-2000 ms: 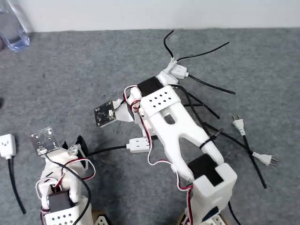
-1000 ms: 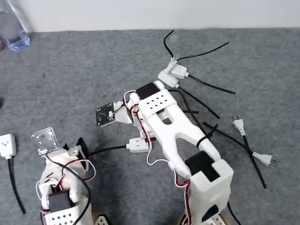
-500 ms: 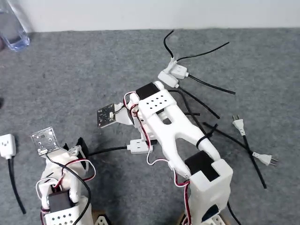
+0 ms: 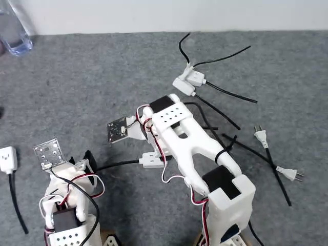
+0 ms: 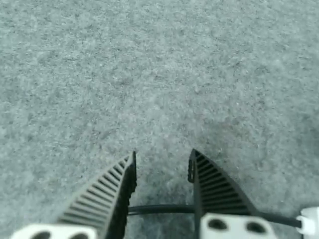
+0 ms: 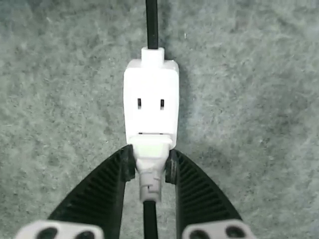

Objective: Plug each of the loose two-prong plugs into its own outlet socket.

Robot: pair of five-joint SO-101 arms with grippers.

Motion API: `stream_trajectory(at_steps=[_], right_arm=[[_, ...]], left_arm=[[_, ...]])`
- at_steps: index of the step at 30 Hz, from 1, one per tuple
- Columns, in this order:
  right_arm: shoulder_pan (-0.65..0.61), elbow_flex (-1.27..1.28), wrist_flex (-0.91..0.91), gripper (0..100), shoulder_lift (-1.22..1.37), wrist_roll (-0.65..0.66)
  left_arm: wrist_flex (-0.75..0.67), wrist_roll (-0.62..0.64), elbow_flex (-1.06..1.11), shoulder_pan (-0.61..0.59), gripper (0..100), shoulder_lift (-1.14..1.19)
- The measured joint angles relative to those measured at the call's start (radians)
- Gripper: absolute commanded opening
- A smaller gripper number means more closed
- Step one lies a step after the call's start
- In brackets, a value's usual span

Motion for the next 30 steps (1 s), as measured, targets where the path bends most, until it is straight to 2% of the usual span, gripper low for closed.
stream_trajectory(at_steps=[18,30], right_arm=[[-0.057,0.201,-0.196,0.9,-0.029,-0.005],[-0.057,0.210,-0.206,1.8,-0.051,-0.041]], left_arm=[[0.000,0.000,0.000,0.000,17,0.000],[0.000,0.000,0.000,0.000,17,0.000]])
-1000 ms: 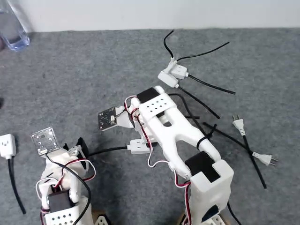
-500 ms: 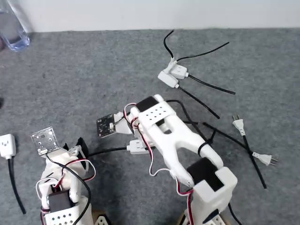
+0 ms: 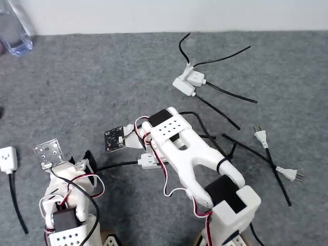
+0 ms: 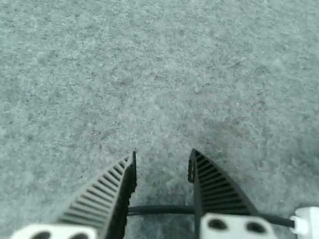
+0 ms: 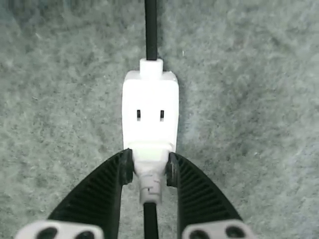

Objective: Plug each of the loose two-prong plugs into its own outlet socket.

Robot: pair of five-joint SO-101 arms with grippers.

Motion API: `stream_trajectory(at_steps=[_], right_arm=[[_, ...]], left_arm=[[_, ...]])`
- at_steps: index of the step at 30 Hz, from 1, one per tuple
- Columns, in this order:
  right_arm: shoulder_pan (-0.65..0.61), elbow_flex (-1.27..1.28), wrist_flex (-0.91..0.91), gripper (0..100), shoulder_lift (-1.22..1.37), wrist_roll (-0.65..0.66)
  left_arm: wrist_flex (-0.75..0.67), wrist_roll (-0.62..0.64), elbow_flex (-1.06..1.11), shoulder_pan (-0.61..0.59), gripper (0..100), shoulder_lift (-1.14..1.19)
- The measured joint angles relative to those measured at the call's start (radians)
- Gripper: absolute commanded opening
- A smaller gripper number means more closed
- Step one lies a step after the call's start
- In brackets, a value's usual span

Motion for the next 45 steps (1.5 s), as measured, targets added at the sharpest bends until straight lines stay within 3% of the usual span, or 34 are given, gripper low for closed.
stream_trajectory(at_steps=[7,9,21,35,45], right_arm=[[-0.054,-0.029,0.140,32.5,-0.071,-0.041],[-0.077,-0.031,0.183,36.4,-0.094,-0.040],[-0.123,-0.031,0.235,36.8,-0.219,-0.040],[-0.129,-0.031,0.097,36.8,-0.020,-0.097],[-0.133,-0.031,0.083,36.8,0.087,-0.097]], left_arm=[[0.000,0.000,0.000,0.000,17,0.000],[0.000,0.000,0.000,0.000,17,0.000],[0.000,0.000,0.000,-0.017,17,0.000],[0.011,-0.054,0.000,-0.565,17,0.000],[0.097,-0.060,0.000,-0.637,17,0.000]])
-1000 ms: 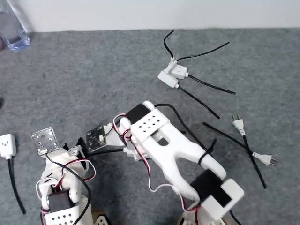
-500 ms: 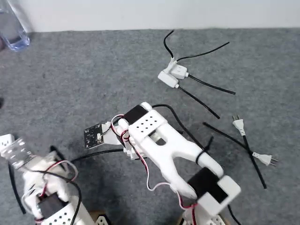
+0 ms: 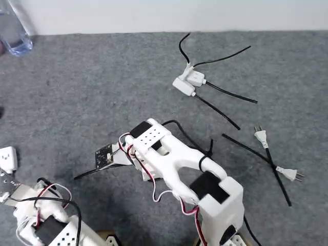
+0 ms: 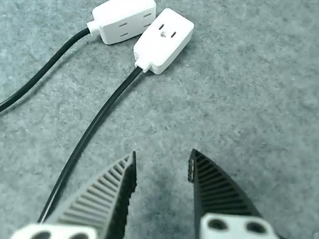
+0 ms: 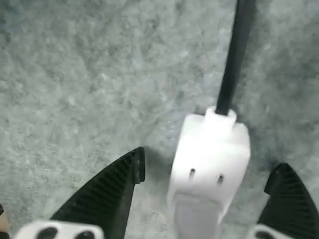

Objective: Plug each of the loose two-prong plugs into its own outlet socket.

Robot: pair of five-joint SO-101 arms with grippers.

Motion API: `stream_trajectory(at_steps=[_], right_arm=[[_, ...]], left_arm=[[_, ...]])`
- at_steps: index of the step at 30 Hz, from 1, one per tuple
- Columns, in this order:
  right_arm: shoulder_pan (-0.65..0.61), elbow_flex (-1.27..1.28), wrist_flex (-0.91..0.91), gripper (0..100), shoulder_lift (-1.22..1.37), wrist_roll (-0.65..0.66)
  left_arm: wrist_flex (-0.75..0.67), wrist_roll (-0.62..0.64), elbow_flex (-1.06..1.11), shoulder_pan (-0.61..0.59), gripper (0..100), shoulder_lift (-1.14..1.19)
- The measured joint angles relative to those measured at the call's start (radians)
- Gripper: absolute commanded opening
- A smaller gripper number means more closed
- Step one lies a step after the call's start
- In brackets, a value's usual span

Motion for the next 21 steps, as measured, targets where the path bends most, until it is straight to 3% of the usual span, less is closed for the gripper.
stream_trajectory(at_steps=[3,5,10,12,21], right_arm=[[0.000,0.000,-0.028,34.9,0.011,-0.002],[0.000,0.000,-0.032,28.5,0.011,-0.003],[0.006,-0.029,-0.041,0.1,0.012,-0.003],[0.006,-0.044,-0.044,3.2,0.015,-0.003],[0.011,-0.051,-0.061,0.8,0.017,-0.003]], left_arm=[[0.002,0.000,0.000,0.000,17,0.000],[0.002,0.000,0.000,0.000,17,0.000],[0.002,0.000,0.000,0.000,17,0.000],[0.002,0.000,0.000,0.000,17,0.000],[0.002,0.000,0.000,0.000,17,0.000]])
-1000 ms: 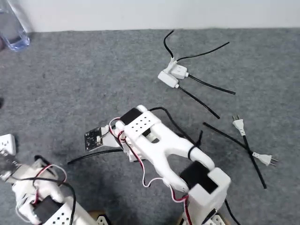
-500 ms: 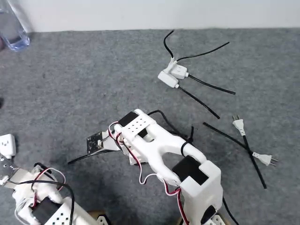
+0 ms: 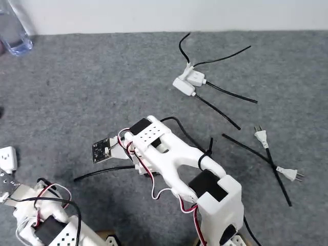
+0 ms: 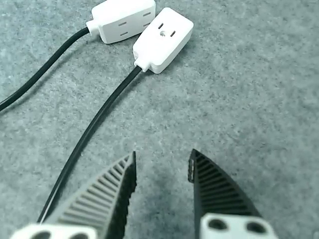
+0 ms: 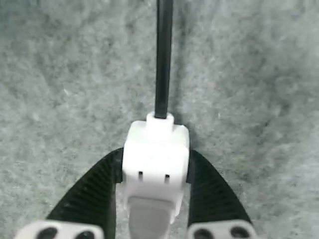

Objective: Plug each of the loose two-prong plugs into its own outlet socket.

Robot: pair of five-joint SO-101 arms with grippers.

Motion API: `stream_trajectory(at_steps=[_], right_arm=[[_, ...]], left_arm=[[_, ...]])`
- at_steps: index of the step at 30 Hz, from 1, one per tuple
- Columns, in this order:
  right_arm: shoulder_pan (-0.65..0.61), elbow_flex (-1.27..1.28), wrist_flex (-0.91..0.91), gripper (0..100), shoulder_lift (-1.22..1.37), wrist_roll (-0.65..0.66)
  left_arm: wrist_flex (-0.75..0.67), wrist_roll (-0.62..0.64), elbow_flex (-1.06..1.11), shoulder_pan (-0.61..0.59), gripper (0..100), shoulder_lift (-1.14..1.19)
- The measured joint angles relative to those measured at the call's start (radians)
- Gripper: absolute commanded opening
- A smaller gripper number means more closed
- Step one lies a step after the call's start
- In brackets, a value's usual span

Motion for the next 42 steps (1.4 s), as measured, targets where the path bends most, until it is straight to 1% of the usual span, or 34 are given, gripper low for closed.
stream_trajectory(at_steps=[4,8,11,13,17,22,27,30,33,37,42], right_arm=[[0.038,-0.068,0.014,0.8,0.003,0.002],[0.101,-0.206,0.127,0.8,0.003,-0.012],[0.170,-0.338,0.195,0.8,0.003,-0.103],[0.226,-0.407,0.203,0.8,0.003,-0.173],[0.299,-0.443,0.206,0.8,0.003,-0.302],[0.333,-0.445,0.163,0.8,0.003,-0.420],[0.420,-0.445,0.114,0.8,0.002,-0.479],[0.479,-0.445,0.040,0.8,0.002,-0.526],[0.517,-0.445,-0.054,0.8,0.005,-0.545],[0.517,-0.445,-0.169,0.8,0.063,-0.548],[0.517,-0.555,-0.204,0.8,0.195,-0.548]], left_arm=[[0.000,0.000,0.000,0.000,17,0.000],[0.000,0.000,0.000,0.000,17,0.000],[0.000,0.000,0.000,0.000,17,0.000],[0.000,0.000,0.000,0.000,17,0.000],[0.000,0.000,0.000,0.000,17,0.000],[0.000,0.000,0.000,0.000,17,0.000],[0.000,0.000,0.000,0.000,17,0.000],[0.000,0.000,0.000,0.000,17,0.000],[0.000,0.000,0.000,0.000,17,0.000],[0.000,0.000,0.000,0.000,17,0.000],[0.000,0.000,0.000,0.000,17,0.000]])
